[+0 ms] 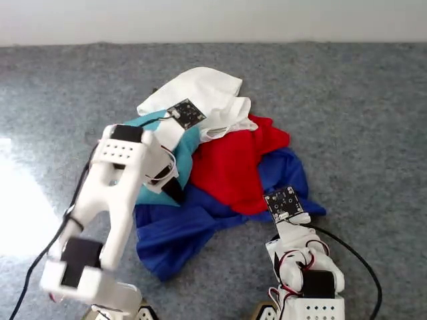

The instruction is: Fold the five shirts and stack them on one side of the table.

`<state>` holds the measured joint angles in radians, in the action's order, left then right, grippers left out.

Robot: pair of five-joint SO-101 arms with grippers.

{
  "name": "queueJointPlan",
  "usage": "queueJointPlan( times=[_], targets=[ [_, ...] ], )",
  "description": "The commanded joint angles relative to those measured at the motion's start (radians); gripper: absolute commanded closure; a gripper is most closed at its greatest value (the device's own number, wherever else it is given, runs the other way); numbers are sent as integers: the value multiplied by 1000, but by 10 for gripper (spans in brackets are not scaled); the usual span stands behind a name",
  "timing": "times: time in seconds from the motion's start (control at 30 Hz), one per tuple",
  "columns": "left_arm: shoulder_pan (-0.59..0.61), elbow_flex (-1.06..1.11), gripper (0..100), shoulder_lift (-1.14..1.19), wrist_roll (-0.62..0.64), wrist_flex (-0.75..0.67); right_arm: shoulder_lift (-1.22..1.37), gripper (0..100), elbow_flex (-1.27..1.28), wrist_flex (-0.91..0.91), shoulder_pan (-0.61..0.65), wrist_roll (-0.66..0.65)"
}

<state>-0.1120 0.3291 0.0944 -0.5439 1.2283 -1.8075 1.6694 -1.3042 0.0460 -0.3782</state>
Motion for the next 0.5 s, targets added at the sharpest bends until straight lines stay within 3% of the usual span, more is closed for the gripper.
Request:
queueJointPlan(
  times=[0.0, 0.17, 0.37, 0.47],
  targets=[
    [9, -39, 633, 101, -18, -98, -5, 979, 12, -5, -1, 5],
    [6, -39, 681, 221, -17, -158, -5, 979, 12, -5, -1, 5],
    [8, -84, 996, 216, -29, -109, -5, 979, 12, -5, -1, 5],
    [38, -114, 987, 143, -55, 15, -5, 979, 12, -5, -1, 5]
  ],
)
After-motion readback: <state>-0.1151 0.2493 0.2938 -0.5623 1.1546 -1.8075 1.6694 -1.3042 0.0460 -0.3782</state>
